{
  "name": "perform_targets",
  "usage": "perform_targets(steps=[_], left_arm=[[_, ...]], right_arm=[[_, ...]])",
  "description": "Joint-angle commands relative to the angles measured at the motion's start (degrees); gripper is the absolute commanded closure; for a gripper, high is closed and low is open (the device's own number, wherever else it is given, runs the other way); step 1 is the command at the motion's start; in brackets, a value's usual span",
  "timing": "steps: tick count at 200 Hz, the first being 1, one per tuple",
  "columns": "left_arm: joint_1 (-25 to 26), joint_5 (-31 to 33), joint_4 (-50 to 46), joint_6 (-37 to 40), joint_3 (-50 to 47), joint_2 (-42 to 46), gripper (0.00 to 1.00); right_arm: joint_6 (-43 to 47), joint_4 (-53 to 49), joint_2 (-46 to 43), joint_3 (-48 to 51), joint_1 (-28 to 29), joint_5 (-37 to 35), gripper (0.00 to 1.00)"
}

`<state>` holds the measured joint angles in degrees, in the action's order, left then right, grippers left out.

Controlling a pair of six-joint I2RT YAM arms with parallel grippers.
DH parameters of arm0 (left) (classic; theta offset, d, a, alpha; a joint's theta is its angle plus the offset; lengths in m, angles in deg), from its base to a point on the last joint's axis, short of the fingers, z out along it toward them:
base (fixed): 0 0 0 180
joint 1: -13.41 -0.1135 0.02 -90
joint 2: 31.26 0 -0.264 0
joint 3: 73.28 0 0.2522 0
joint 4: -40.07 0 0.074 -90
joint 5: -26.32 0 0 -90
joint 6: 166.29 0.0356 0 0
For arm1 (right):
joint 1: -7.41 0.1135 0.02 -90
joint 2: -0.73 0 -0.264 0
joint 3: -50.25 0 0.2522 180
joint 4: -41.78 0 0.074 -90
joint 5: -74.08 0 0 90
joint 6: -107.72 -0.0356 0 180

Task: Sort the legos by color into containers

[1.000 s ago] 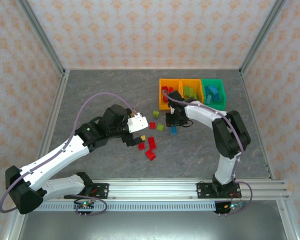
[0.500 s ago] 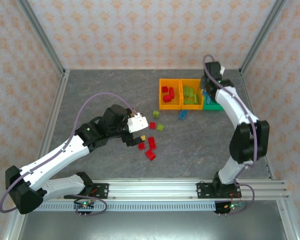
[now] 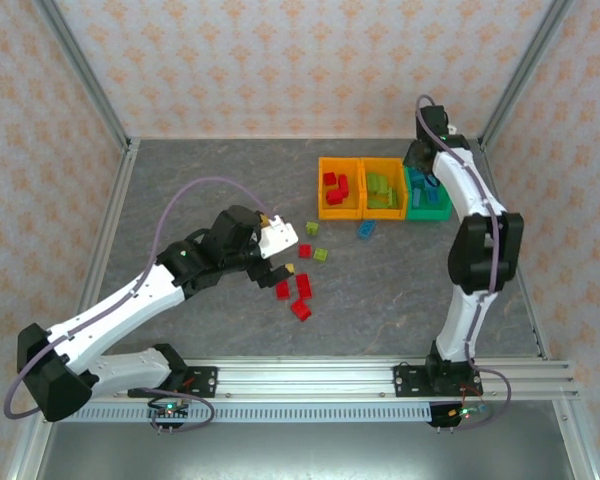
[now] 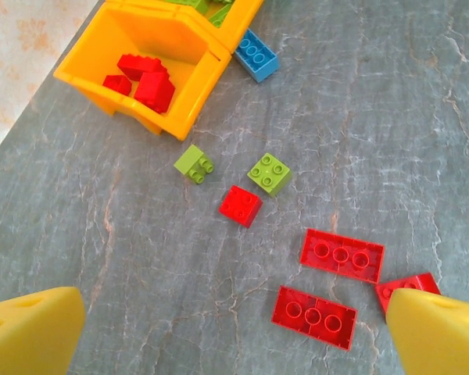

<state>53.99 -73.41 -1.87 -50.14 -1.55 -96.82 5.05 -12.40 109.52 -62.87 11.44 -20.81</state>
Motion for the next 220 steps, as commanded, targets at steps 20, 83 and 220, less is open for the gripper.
perform_targets(steps=[20, 83, 220], left_arm=[[-0.85, 5.92, 2.41, -15.87, 6.34, -3.62, 0.0], [-1.03, 11.66, -1.23, -44.08, 18.46, -25.14, 0.03], [-4.26, 12.72, -0.09, -40.19, 38.61, -59.51, 0.28]], right_arm=[[-5.25, -3.45, -23.06, 17.91, 3.27, 19.36, 0.28], [-20.15, -4.73, -48.57, 41.7, 17.2, 26.07, 0.07], [-29.08, -9.77, -55.24, 43.81, 29.41, 16.62, 0.07]])
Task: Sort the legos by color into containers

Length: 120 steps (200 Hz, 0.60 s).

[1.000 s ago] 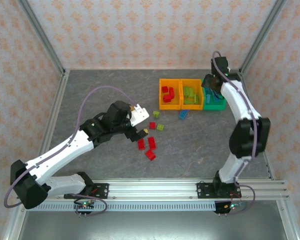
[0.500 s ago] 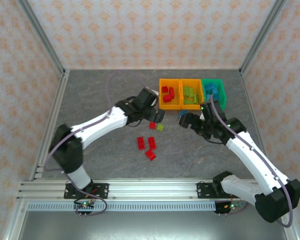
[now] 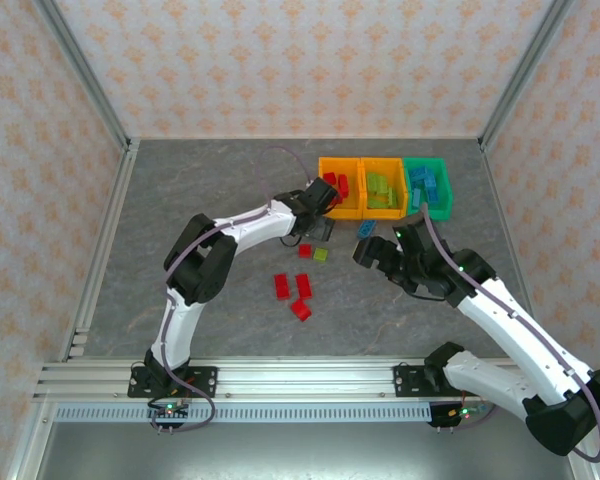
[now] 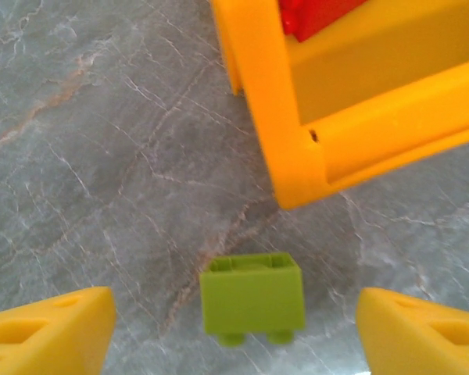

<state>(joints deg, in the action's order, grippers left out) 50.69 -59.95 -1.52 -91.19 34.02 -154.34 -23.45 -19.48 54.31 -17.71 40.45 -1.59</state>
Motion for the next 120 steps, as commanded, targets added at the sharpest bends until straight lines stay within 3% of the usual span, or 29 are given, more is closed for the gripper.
perform_targets(steps=[1, 12, 36, 66, 88, 120], left_arm=[[-0.97, -0.83, -0.54, 0.84, 3.14, -2.07, 0.29], [-0.98, -1.73, -0.61, 0.99, 3.66, -2.81, 0.38], [-0.98, -2.39, -0.08, 1.03, 3.57, -3.47, 0.49], [-0.93, -2.94, -0.75, 1.11, 3.89, -4.18, 0.52], [-0.99, -3.5, -1.06, 0.89, 3.12, -3.78, 0.64], [-0.76, -7.0, 1.71, -1.58, -2.26, 3.75, 0.68]], right_arm=[[-0.54, -2.73, -0.04, -1.35, 0.39, -2.62, 0.06], [-0.71, -2.61, 0.01, -1.35, 0.43, -2.72, 0.06], [-0.93, -2.39, 0.49, -1.3, 0.52, -3.17, 0.07], [-0.77, -2.33, 1.26, -1.77, 0.84, -2.88, 0.06], [-0.76, -2.34, 1.35, -2.14, 0.88, -3.25, 0.06], [-1.39, -0.75, 0.79, -2.28, 0.89, -3.73, 0.06]])
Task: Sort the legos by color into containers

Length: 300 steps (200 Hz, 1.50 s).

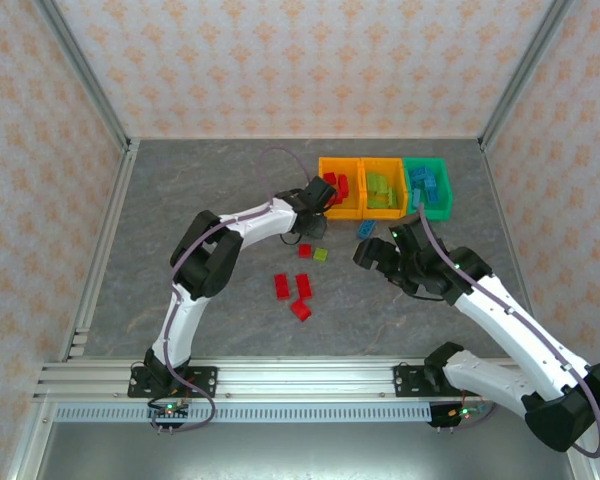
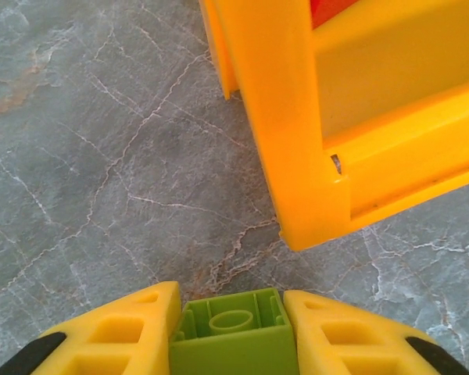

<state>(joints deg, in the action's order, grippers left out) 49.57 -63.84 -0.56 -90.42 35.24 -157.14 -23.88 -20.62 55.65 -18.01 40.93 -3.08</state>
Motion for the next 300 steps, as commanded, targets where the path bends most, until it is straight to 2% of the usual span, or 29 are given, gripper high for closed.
perform_targets(steps=[1, 29, 52, 72, 104, 147, 165, 176, 185, 204, 217, 230, 249, 265, 300], left_arm=[[0.33, -3.32, 0.85, -2.5, -3.68, 6.94, 0.68], [3.34, -4.52, 3.66, -3.66, -5.45, 15.8, 0.68], [6.65, -3.43, 3.67, -2.38, 0.88, 15.52, 0.67], [7.77, -2.49, 4.23, -0.65, 9.03, 9.62, 0.66], [7.52, 1.27, 4.96, 6.68, 24.57, -2.91, 0.65], [7.49, -0.85, 3.75, 12.71, 47.59, -18.68, 0.59], [7.46, -0.24, 1.82, 13.26, 54.45, -22.5, 0.53], [7.47, -0.63, 1.65, 13.09, 55.33, -22.61, 0.43], [7.52, -1.25, 1.42, 12.79, 55.2, -21.91, 0.4], [7.91, -1.82, -0.04, 12.38, 53.68, -19.03, 0.39], [8.34, -2.41, 0.38, 12.76, 49.19, -14.81, 0.39], [8.72, -3.94, 4.15, 13.31, 39.16, -7.89, 0.39], [8.97, -4.99, 14.85, 13.3, 19.55, 6.21, 0.39], [9.05, -4.96, 20.31, 13.06, 5.74, 18.31, 0.39], [9.83, -1.56, 18.94, 18.48, -14.31, 39.7, 0.39]], right_arm=[[-0.94, 0.43, -0.53, -1.95, 0.45, -2.31, 0.06], [-3.05, 1.22, -1.94, -0.84, 0.41, -7.91, 0.06], [-5.41, 3.01, -5.08, 0.84, 0.43, -11.78, 0.06], [-6.56, 3.29, -7.54, 1.98, 0.41, -13.66, 0.06], [-7.08, 0.61, -8.99, 2.5, 0.42, -14.51, 0.06], [-7.02, -1.93, -10.91, 3.61, 0.41, -16.16, 0.06], [-7.29, -2.85, -11.61, 3.7, 0.43, -16.6, 0.06], [-7.32, -3.25, -11.93, 3.74, 0.4, -16.79, 0.06], [-7.26, -3.48, -12.16, 3.85, 0.44, -17.01, 0.06], [-7.14, -3.4, -12.16, 4.11, 0.41, -17.32, 0.06], [-7.04, -2.85, -11.98, 4.44, 0.41, -17.36, 0.06], [-7.02, -2.28, -11.68, 4.86, 0.45, -17.31, 0.06], [-6.51, -1.26, -10.62, 5.23, 0.41, -16.84, 0.06], [-4.6, 0.98, -8.94, 5.46, 0.44, -14.88, 0.06], [0.3, 7.67, 1.1, 3.24, 0.89, -7.0, 0.08]])
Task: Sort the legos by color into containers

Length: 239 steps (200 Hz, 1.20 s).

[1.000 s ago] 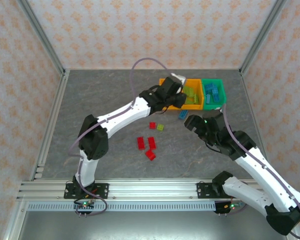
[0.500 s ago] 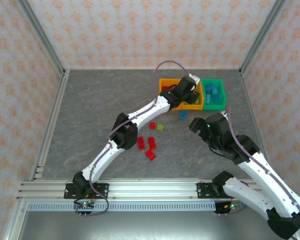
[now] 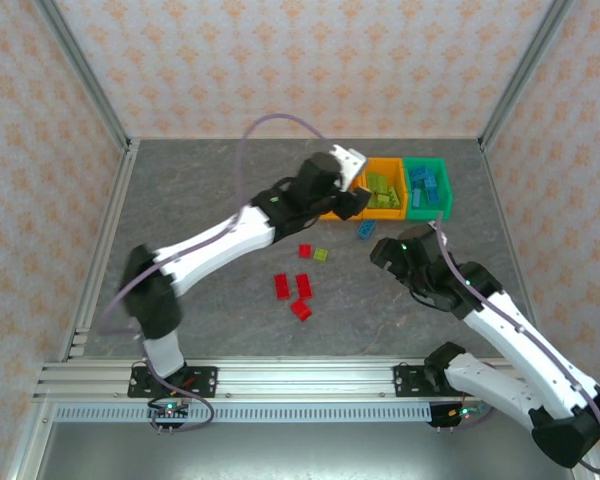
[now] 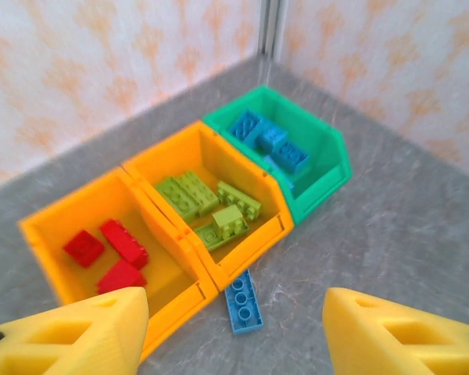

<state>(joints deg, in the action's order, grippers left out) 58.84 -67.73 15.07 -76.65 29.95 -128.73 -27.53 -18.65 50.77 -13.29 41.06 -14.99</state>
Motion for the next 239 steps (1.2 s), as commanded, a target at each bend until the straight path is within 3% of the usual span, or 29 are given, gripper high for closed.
perform_targets(steps=[1, 38, 58, 78, 108, 121, 188, 239], left_arm=[[0.59, 2.45, 3.01, 4.91, -9.39, 11.84, 0.39], [1.06, 4.34, -9.56, 13.38, -20.86, 28.97, 0.38], [1.41, 3.02, -21.0, 17.6, -21.6, 34.33, 0.28], [1.56, 2.7, -26.37, 20.78, -22.79, 38.99, 0.18], [1.5, 9.54, -18.01, 26.95, -33.23, 46.37, 0.0], [1.36, 11.69, -14.35, 26.38, -36.03, 47.69, 0.0], [-1.19, 7.34, -14.68, 25.8, -35.95, 46.38, 0.0], [-3.8, 2.14, -13.87, 25.01, -36.71, 46.57, 0.0]], right_arm=[[4.04, 5.89, 6.35, -1.56, 0.78, 5.11, 0.08], [5.45, 10.87, 23.39, -7.35, 2.86, 10.07, 0.09], [5.5, 14.54, 32.53, -10.33, 3.18, 12.38, 0.1], [5.22, 16.15, 39.96, -13.73, 3.18, 12.9, 0.14], [4.79, 17.18, 48.43, -17.83, 3.2, 14.07, 0.22], [5.16, 16.76, 50.9, -19.31, 3.29, 13.66, 0.25], [7.45, 13.34, 59.75, -23.56, 4.17, 10.65, 0.31], [6.1, 12.63, 59.23, -21.83, 4.41, 7.91, 0.59]])
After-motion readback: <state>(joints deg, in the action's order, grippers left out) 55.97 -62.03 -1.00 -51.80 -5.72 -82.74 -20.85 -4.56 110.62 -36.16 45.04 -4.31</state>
